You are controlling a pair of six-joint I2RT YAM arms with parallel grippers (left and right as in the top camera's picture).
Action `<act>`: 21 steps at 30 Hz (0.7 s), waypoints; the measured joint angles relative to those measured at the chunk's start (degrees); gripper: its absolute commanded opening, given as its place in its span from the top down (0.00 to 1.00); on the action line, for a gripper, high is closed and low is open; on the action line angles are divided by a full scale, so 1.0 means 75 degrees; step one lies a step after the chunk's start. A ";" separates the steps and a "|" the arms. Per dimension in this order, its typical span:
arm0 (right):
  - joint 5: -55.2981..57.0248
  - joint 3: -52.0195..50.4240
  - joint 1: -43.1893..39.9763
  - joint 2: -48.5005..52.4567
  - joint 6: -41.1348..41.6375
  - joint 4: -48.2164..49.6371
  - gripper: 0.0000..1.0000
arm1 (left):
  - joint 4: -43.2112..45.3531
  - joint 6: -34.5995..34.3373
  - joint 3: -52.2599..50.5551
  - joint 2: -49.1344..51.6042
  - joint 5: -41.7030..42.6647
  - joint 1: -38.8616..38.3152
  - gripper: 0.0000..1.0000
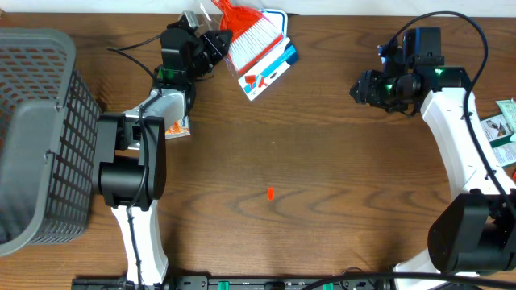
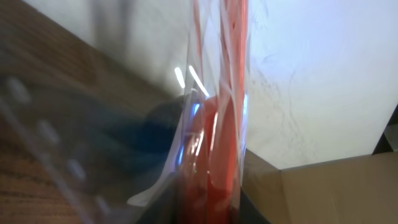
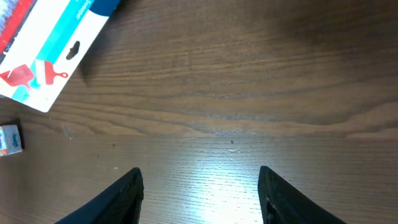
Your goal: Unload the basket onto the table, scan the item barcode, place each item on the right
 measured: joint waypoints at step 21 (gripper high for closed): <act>0.0000 0.0000 0.0000 0.0000 0.0000 0.0023 0.44 | 0.0154 -0.0131 0.0114 0.0017 -0.0122 0.0000 0.92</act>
